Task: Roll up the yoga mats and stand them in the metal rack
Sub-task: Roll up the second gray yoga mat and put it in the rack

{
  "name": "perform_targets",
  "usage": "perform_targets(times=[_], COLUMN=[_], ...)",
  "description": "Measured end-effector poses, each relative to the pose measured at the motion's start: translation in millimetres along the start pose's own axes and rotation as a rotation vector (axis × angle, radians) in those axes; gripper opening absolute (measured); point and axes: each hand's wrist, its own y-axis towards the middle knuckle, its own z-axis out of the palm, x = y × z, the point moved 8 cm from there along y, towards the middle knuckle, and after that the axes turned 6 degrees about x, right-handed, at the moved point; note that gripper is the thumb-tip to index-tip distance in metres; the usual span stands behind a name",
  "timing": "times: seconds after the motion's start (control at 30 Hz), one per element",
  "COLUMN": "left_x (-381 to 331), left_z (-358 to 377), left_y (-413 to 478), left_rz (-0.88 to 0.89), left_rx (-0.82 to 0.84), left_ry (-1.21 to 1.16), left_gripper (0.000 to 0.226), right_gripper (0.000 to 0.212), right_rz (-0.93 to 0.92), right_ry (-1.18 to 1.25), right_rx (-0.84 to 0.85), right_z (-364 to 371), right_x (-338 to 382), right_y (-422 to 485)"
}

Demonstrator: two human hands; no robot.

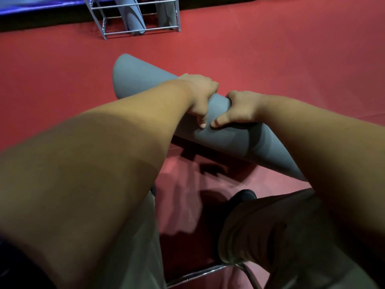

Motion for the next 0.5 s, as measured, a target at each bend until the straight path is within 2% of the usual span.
perform_targets(times=[0.07,0.13,0.27,0.4,0.5], left_x=[4.5,7.6,8.7,3.6,-4.4], left_z=[6.5,13.3,22.5,29.2,33.1], left_y=[1.3,1.4,2.9,6.3,5.4], left_rz=[-0.019,-0.037,-0.065,-0.075,-0.069], left_rx=[0.052,0.105,0.169,0.187,0.17], left_ry=[-0.06,-0.098,-0.137,-0.154,-0.028], left_gripper=[0.086,0.087,0.089,0.112,0.123], right_gripper=[0.12,0.128,0.106,0.089,0.084], right_rz=[-0.002,-0.001,0.003,0.017,0.033], right_ry=[-0.049,-0.112,-0.144,-0.129,-0.138], right_rx=[0.032,0.046,0.034,0.055,0.062], right_z=[3.8,6.7,4.0,4.8,8.3], right_x=[2.3,4.7,8.6,5.7,2.1], right_y=[-0.7,-1.5,-4.2,-4.0,-1.9])
